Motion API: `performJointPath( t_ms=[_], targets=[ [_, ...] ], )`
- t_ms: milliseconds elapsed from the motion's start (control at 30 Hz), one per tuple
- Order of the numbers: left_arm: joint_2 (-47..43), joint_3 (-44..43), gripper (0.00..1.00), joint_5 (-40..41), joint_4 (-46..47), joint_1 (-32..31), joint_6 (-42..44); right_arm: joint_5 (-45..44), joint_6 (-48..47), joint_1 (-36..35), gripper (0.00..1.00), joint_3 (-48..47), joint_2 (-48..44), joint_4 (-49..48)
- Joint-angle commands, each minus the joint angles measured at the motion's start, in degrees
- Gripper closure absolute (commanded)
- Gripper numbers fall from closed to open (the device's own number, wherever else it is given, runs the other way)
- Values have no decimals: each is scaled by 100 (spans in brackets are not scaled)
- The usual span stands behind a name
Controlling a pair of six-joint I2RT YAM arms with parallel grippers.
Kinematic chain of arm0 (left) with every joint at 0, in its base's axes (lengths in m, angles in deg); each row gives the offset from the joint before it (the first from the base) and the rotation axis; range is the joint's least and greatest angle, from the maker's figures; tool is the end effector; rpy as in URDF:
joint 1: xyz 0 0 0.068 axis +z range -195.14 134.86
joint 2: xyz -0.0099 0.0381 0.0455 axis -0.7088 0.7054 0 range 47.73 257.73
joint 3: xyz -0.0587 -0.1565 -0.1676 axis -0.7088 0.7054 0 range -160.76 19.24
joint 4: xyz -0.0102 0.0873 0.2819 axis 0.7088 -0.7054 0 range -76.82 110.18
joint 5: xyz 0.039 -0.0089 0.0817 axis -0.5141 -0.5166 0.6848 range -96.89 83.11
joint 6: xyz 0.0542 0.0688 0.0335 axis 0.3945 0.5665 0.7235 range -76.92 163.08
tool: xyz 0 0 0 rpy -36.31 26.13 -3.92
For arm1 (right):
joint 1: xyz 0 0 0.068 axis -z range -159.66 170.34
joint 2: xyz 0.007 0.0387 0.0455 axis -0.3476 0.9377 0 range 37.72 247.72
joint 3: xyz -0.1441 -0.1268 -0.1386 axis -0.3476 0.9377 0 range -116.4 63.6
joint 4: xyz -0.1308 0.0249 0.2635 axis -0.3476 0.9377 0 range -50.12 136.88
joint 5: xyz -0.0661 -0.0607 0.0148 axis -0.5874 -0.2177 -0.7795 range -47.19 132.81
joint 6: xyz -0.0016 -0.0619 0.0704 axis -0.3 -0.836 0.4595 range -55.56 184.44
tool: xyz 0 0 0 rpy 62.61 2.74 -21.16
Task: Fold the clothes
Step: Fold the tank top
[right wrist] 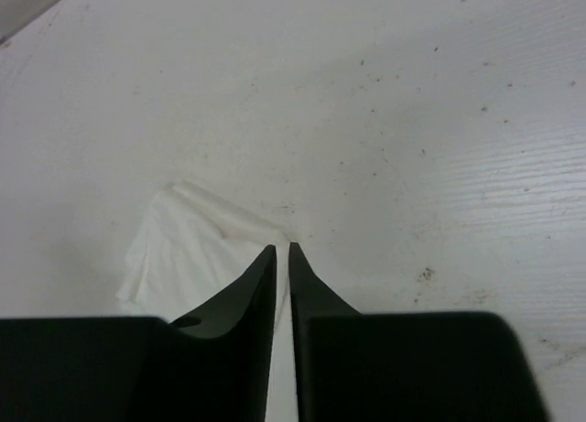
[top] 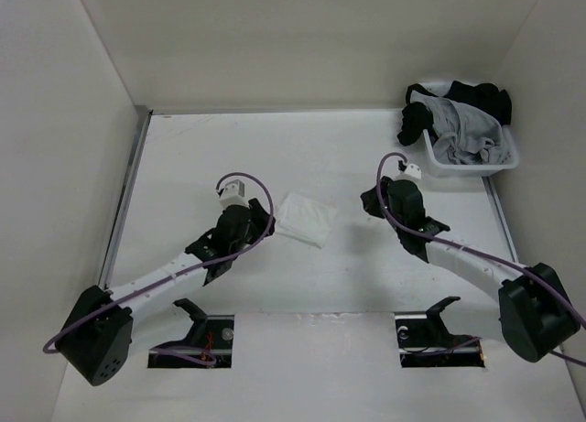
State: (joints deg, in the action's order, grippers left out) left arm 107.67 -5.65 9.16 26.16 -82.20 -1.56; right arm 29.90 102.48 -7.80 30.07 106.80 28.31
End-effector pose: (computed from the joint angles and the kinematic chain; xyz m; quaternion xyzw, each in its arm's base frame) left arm 0.2588 -0.1662 0.1219 -0.1271 0.8470 -0.2373 0.4584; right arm 0.3136 0.1462 0.1472 0.1329 0.8248 0.2166 0.5051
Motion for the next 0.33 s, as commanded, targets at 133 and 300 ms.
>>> performJointPath(
  t_ms=[133,300],
  targets=[
    [395,-605,53,425,-317,291,184,-414,-69,85,68,5,106,-337],
    [764,-728,53,469,-238,300,465,-388,-95,76,68,-12,185,-363]
  ],
)
